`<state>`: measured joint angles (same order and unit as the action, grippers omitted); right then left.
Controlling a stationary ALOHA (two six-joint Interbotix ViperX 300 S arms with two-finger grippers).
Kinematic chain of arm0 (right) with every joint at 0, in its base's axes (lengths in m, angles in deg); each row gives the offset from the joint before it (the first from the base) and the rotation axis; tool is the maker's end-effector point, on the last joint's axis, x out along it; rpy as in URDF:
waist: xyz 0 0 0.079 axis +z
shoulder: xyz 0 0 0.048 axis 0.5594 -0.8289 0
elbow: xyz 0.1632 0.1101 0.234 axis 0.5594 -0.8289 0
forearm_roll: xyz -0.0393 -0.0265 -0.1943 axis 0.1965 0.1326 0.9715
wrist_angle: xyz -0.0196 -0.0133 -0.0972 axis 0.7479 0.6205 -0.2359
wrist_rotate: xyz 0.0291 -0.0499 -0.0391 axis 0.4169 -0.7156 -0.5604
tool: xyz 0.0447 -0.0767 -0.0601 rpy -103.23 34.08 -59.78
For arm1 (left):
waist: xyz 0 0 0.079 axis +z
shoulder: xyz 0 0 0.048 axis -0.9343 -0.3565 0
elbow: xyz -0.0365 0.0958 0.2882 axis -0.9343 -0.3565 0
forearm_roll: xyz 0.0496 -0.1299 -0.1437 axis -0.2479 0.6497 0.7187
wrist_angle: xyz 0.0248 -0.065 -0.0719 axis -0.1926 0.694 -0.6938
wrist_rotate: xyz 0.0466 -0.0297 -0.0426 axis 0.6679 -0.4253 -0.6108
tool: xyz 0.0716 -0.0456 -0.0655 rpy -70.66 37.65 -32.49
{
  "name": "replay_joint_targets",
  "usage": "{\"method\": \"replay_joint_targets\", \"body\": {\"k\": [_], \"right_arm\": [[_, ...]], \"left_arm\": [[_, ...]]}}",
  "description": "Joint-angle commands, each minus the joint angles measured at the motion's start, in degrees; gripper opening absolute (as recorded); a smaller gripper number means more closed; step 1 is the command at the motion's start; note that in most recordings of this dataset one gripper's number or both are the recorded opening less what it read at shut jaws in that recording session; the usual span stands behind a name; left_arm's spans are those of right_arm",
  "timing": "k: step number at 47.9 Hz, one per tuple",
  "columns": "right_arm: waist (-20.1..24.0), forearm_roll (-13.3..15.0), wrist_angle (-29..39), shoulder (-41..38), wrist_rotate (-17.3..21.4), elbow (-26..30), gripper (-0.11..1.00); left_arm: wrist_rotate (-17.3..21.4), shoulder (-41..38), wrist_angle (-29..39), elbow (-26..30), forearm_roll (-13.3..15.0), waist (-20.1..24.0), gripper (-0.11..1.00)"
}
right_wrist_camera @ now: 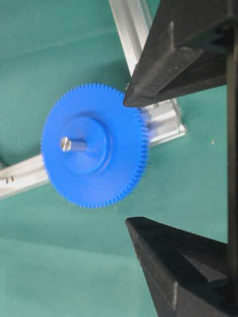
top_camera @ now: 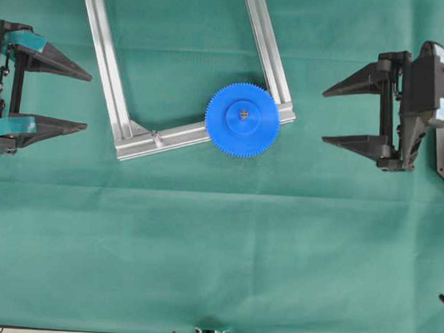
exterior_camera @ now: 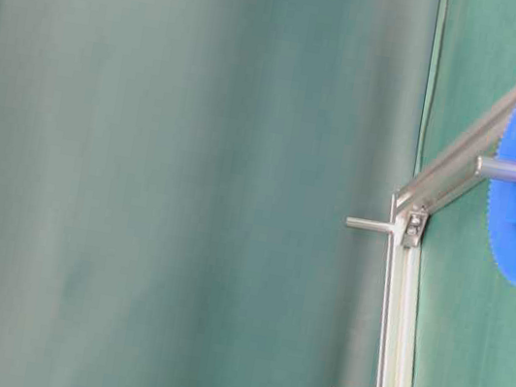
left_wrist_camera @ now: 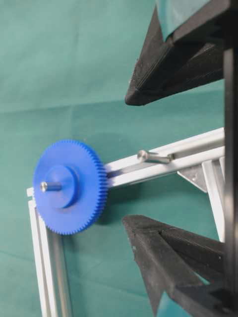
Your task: Find the location of the shaft and insert the gear.
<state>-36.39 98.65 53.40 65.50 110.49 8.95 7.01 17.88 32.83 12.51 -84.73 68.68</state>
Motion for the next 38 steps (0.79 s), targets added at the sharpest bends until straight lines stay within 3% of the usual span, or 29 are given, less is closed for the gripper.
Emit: {"method": "replay_joint_targets", "body": {"k": [1, 25, 38], "right_arm": [[-0.9, 0.3, -0.3, 0.1, -0.2, 0.7, 0.86], [-3.1, 2.9, -0.2, 0.1, -0.4, 0.7, 0.86], [-3.1, 3.0, -0.2, 0.1, -0.4, 0.7, 0.86]], "left_arm": [[0.1, -0.2, -0.6, 1.1, 0.1, -0.2, 0.97], [0.0, -0.2, -0.7, 1.1, 0.1, -0.1, 0.97], [0.0, -0.2, -0.8, 1.1, 0.1, -0.2, 0.97]]}}
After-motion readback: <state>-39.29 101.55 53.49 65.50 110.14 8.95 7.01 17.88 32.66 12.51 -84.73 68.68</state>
